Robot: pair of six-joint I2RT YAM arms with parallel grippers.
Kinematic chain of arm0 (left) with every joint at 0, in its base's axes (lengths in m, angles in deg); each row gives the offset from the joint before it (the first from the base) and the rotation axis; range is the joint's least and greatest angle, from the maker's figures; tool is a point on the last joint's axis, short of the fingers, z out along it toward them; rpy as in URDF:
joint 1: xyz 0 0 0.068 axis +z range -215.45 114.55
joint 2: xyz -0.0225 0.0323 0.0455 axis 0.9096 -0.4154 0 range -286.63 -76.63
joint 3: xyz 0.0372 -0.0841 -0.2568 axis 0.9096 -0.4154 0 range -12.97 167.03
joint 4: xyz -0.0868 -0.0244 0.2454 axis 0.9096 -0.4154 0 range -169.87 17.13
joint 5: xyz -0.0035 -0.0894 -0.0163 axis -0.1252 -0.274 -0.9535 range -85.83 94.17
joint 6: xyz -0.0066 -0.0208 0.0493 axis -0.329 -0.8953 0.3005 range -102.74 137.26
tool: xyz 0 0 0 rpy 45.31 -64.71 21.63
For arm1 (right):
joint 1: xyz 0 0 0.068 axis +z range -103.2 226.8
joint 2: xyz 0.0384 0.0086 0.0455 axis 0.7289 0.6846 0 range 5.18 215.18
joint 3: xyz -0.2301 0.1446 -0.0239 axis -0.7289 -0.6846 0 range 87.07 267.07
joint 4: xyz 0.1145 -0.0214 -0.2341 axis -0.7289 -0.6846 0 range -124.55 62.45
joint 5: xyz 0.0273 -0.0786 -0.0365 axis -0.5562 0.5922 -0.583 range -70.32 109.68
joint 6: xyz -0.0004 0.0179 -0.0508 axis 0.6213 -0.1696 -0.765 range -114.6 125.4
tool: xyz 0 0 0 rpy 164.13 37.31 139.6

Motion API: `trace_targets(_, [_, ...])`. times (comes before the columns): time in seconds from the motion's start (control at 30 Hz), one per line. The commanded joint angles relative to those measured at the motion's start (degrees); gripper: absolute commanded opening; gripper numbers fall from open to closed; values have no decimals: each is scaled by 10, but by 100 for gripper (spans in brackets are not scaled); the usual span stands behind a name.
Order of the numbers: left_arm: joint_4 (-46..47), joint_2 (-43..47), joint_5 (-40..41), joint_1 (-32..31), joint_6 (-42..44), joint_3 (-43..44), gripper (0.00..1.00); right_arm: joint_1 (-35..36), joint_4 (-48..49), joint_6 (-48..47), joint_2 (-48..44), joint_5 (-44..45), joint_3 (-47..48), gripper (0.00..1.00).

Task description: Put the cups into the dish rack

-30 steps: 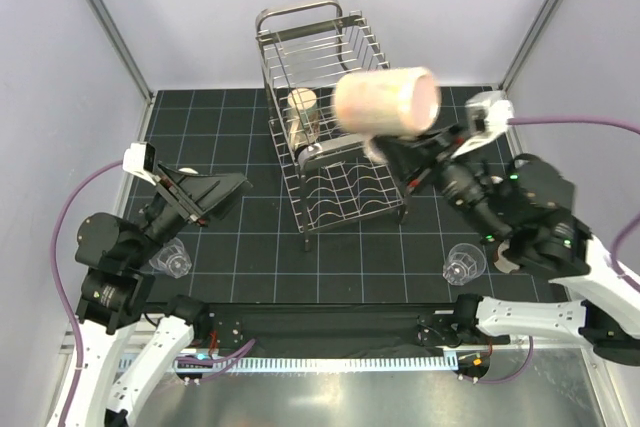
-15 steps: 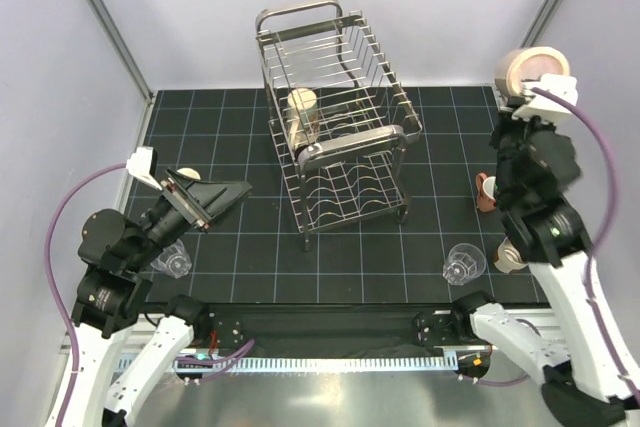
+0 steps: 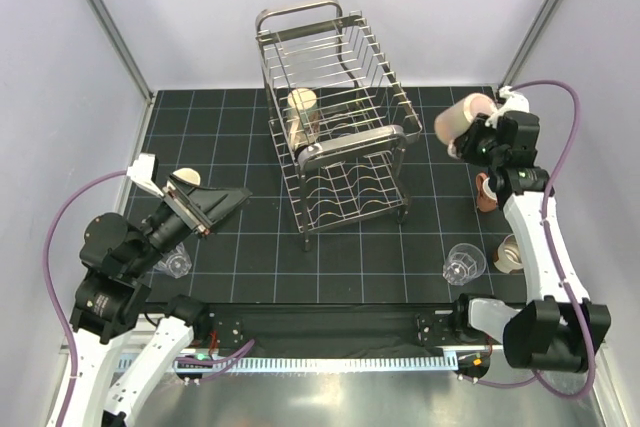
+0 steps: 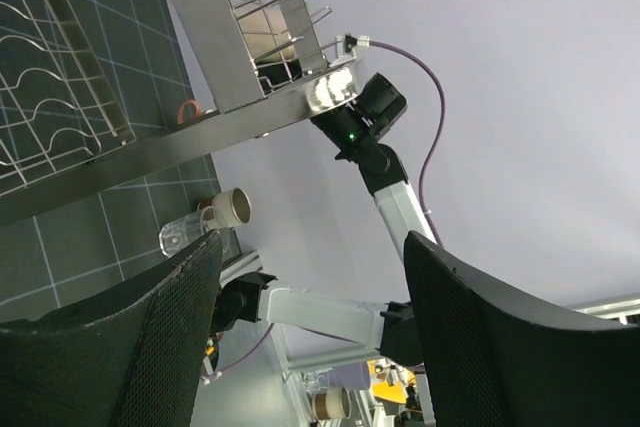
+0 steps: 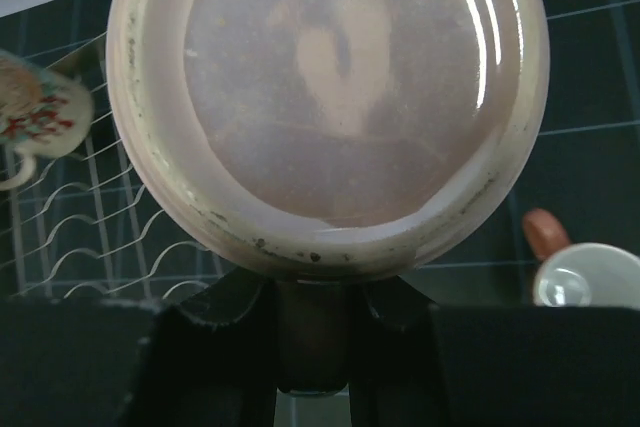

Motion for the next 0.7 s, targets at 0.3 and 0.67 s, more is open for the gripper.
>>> trace_targets(0.3, [-2,17,0,-4,14,-15,75,-6,197,109,133,-370,17,4])
trace_targets(0.67, [-8,32,8,-6,13,-42,77,51,142,-19,223,-363,86,4])
